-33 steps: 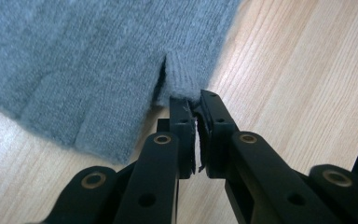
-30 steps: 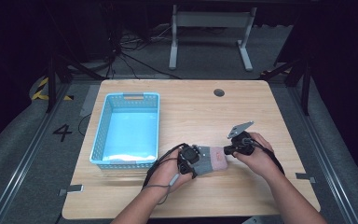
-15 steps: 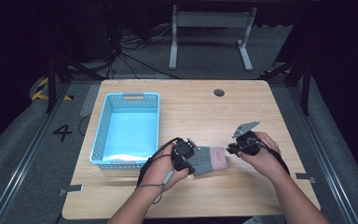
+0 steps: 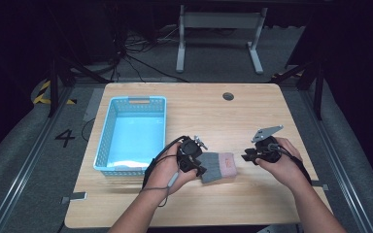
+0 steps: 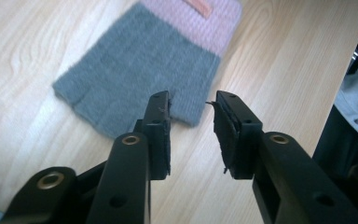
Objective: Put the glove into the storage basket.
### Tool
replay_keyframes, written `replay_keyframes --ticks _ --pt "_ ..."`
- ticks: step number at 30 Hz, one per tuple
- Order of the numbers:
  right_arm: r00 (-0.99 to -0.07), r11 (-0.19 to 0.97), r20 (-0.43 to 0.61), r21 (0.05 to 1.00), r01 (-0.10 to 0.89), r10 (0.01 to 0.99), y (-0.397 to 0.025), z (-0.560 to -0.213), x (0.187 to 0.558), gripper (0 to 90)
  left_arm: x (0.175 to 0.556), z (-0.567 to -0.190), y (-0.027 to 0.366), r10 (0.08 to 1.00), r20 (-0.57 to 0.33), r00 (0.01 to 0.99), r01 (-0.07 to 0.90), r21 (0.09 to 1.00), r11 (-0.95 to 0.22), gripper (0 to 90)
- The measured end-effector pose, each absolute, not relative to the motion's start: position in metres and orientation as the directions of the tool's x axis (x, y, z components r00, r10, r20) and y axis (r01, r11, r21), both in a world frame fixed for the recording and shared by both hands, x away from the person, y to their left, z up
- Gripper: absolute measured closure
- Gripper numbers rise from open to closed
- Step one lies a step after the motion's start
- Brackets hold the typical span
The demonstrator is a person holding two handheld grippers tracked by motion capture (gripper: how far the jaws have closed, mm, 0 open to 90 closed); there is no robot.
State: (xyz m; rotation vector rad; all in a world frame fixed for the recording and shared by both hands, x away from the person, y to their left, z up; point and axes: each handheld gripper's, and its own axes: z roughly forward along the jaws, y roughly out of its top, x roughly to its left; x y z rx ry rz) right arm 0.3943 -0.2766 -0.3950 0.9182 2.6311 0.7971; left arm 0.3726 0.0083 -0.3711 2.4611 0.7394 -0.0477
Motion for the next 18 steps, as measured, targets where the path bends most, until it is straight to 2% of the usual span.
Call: replay_keyframes --ticks 10,18 --pt "-0.731 0.601 -0.020 0.585 0.544 0.682 -0.298 -0.390 0.384 66.0 0.388 -0.370 -0.003 0.481 -0.147 0.864 0.477 0.542 -0.692 54.2" --pt "-0.706 0.574 -0.002 0.585 0.573 0.708 -0.311 -0.391 0.378 63.8 0.402 -0.384 -0.017 0.477 -0.104 0.873 0.455 0.528 -0.717 44.2"
